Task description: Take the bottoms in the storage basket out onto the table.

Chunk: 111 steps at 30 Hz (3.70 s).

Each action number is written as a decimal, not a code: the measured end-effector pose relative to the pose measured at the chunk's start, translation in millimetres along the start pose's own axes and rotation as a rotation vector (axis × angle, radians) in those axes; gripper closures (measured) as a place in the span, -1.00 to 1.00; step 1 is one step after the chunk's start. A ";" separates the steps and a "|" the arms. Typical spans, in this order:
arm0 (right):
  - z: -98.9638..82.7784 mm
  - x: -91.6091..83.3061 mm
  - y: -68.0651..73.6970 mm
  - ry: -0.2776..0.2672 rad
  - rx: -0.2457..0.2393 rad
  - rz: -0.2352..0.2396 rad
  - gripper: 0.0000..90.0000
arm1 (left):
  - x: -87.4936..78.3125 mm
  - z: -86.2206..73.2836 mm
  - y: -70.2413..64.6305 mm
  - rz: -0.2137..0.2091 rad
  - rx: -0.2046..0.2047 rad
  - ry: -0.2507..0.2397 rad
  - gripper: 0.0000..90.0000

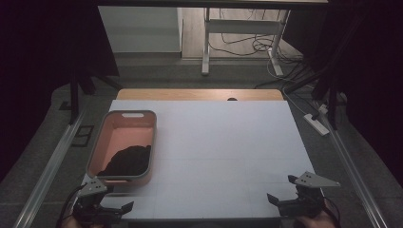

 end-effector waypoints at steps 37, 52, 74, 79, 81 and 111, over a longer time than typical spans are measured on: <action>-0.2 5.0 2.2 0.045 -0.024 0.012 -1.00 | -11.7 14.6 1.3 -0.017 0.067 -0.083 -0.99; -0.3 5.4 2.0 0.050 -0.020 0.009 -1.00 | -12.3 28.4 8.4 0.006 0.052 -0.088 -1.00; -0.2 6.7 2.3 0.065 -0.027 0.005 -1.00 | 5.4 58.4 27.7 0.021 0.064 -0.048 -1.00; -0.3 6.8 2.1 0.065 -0.028 0.007 -1.00 | 11.1 63.4 33.6 0.012 0.065 -0.031 -1.00; -0.3 6.8 2.1 0.066 -0.028 0.009 -1.00 | 14.0 65.1 35.2 0.012 0.071 -0.019 -1.00; -0.4 8.7 3.8 0.086 -0.042 0.017 -1.00 | 46.4 105.5 57.6 -0.035 0.160 0.109 -1.00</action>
Point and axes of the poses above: each handheld gripper's, and its own axes: x roughly forward along the jaws, z roughly out of its top, y roughly to its left, the point moved 2 cm from there along x, roughly forward along the jaws, and after that the axes turned 4 degrees about -y, right-handed, at the moved point
